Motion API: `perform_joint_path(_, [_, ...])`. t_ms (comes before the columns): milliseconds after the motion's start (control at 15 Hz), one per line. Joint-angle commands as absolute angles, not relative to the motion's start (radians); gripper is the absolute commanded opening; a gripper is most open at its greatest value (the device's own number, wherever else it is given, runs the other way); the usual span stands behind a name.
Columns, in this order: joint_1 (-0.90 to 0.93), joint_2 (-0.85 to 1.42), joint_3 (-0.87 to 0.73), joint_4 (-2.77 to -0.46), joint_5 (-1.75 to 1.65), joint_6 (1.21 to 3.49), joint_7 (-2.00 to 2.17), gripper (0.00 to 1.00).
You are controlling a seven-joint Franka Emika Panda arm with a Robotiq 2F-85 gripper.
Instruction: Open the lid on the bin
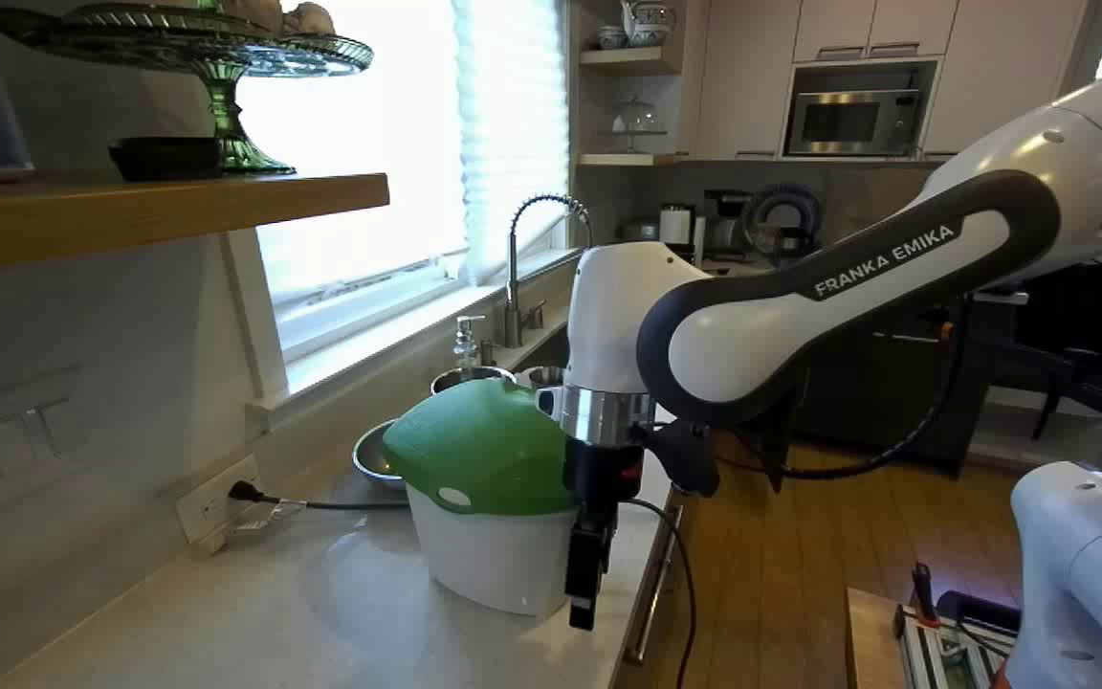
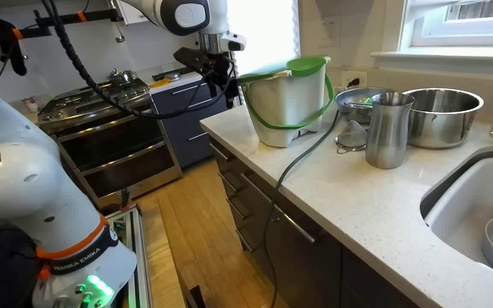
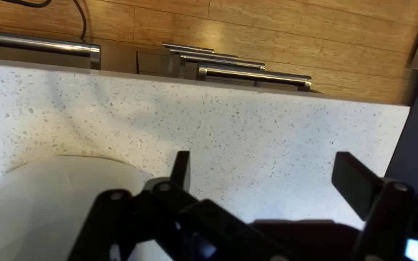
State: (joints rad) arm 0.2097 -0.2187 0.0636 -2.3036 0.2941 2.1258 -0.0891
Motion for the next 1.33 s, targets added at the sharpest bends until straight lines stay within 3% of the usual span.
perform_joint_path(0, [0.191, -0.219, 0.081, -2.302, 0.298, 2.123, -0.092, 1.0])
perform_joint_path(1267, [0.16, -0.319, 0.147, -2.21, 0.167, 1.982, 0.119, 1.0])
